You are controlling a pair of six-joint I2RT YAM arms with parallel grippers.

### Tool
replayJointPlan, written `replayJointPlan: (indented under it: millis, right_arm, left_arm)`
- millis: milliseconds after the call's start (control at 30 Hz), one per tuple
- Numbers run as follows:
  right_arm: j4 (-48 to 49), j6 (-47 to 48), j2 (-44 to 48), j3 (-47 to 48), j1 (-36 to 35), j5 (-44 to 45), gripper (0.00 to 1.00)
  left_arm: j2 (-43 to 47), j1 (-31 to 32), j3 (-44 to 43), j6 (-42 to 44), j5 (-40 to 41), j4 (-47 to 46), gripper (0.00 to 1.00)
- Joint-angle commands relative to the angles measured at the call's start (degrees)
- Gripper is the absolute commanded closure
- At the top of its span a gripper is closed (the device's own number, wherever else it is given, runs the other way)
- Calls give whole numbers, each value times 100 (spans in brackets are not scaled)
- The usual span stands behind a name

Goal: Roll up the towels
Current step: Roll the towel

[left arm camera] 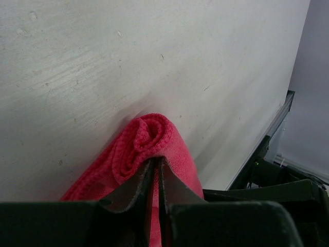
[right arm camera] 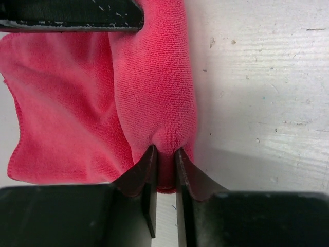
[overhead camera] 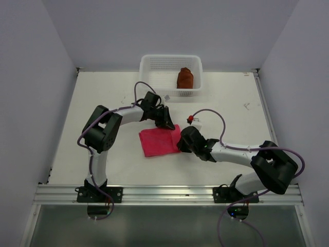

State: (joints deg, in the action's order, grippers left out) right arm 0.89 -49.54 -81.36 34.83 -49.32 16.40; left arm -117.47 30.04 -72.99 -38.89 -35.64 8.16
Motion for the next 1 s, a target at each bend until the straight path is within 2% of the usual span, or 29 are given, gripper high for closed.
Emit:
replayJointPlan:
  millis: [0, 133, 400, 600, 767, 967]
  right_arm:
    - [43, 111, -134, -126, 10, -208, 85]
    - [0, 225, -117, -108, 10, -146, 100]
    - [-826, 708, -64, 287, -7, 793, 100]
    - [-1134, 990, 15, 507, -60, 1172, 100]
    - [-1451, 920, -29, 665, -157, 1576, 100]
    - [-1583, 744, -152, 753, -157, 1629, 100]
  left_arm:
    - [-153, -16, -180, 75, 295, 221, 88]
    - [-162, 2, -461, 66, 294, 273, 88]
    - [-127, 2, -892, 128, 338, 458, 84]
    - [109, 2, -1024, 215, 417, 616, 84]
    - [715, 2, -410, 408, 724, 713, 84]
    - [2006, -7, 1082, 436, 1243, 547, 83]
